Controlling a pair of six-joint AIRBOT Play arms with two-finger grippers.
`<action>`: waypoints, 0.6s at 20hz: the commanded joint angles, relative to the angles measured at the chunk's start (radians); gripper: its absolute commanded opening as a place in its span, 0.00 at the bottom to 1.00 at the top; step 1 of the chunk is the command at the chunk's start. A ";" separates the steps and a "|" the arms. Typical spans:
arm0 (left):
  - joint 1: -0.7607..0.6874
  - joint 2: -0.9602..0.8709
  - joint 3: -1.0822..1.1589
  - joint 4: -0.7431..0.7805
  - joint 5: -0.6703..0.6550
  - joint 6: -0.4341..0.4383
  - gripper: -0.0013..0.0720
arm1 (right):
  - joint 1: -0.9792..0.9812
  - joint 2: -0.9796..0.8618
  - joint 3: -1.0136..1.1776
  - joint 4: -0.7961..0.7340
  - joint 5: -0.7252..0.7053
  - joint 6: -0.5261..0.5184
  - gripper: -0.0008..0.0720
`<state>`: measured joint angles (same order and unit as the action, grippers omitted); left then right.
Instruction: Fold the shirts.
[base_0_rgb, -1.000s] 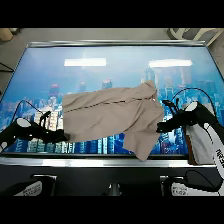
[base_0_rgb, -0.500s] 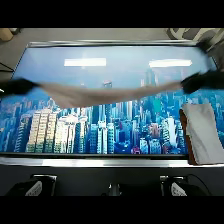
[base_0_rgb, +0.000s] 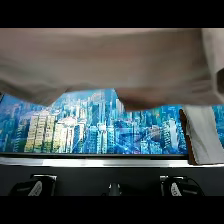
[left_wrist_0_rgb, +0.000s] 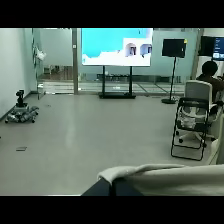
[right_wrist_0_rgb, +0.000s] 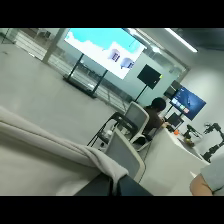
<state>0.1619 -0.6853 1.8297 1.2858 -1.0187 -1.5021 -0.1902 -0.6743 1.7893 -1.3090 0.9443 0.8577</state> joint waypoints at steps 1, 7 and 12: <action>0.001 0.000 0.025 0.025 -0.016 -0.016 0.05 | 0.000 0.011 0.015 -0.039 0.086 0.044 0.03; -0.001 -0.186 -0.016 0.024 -0.316 0.014 0.05 | 0.000 -0.237 0.015 -0.063 0.448 0.122 0.03; -0.002 -0.433 -0.318 0.024 -0.303 0.087 0.05 | 0.002 -0.685 0.014 -0.027 0.568 0.118 0.03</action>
<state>0.1604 -0.9886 1.6539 1.3025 -1.3052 -1.4609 -0.1890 -1.1347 1.8019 -1.3537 1.4288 0.9718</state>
